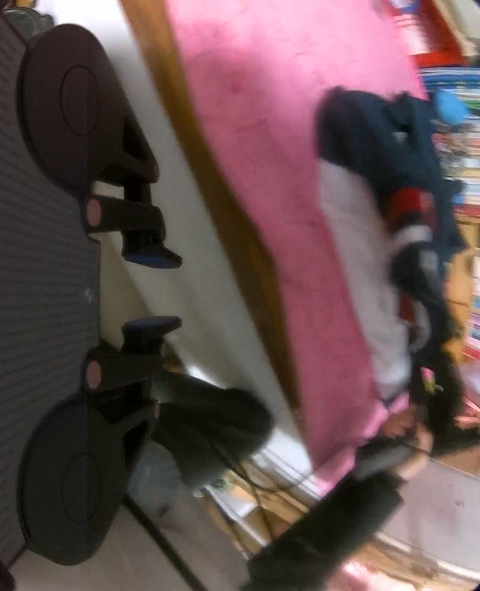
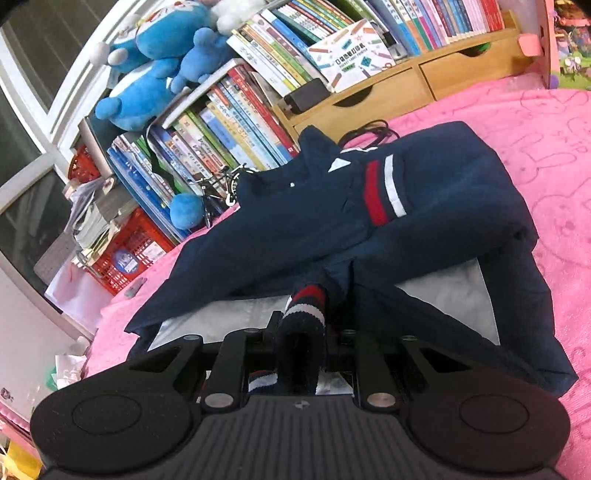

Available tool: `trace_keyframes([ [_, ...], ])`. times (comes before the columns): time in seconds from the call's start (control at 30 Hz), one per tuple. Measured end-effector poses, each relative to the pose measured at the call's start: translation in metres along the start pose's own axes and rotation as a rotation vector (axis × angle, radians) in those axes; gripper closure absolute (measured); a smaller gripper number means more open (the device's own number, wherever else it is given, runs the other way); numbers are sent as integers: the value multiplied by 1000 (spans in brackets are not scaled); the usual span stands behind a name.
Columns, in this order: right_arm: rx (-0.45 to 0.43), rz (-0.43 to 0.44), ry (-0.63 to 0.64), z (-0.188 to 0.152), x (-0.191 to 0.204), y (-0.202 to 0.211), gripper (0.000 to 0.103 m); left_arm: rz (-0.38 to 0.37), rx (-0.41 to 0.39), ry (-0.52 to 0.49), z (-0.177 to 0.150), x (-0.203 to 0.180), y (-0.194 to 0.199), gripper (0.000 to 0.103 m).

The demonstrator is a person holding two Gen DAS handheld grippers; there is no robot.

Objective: Fold clothes
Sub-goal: 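Lift the striped hem with both tools and fold it toward the collar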

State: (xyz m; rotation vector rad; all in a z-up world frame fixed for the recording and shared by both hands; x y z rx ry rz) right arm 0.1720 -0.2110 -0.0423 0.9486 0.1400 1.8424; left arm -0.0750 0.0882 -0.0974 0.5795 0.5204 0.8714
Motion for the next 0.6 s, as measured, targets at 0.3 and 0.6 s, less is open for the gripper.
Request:
trace_keyframes([
  [0.3,-13,-38,42,8,5,-11,80,245,-237,-334,52,8,-12,54],
  [0.6,-67,-43,116,20,-2,11,76,325,-318,-237,104,56,-50,54],
])
Point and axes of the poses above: each gripper's, at about its wrist camera, not at the fingertips, and y roughly against the way its jaws point, x to its left, z to its top, the point moved 9 cm from there along -y, roughly the way its jaws point, and after that the axes turned 6 degrees about -x, right-handed, at the moved point
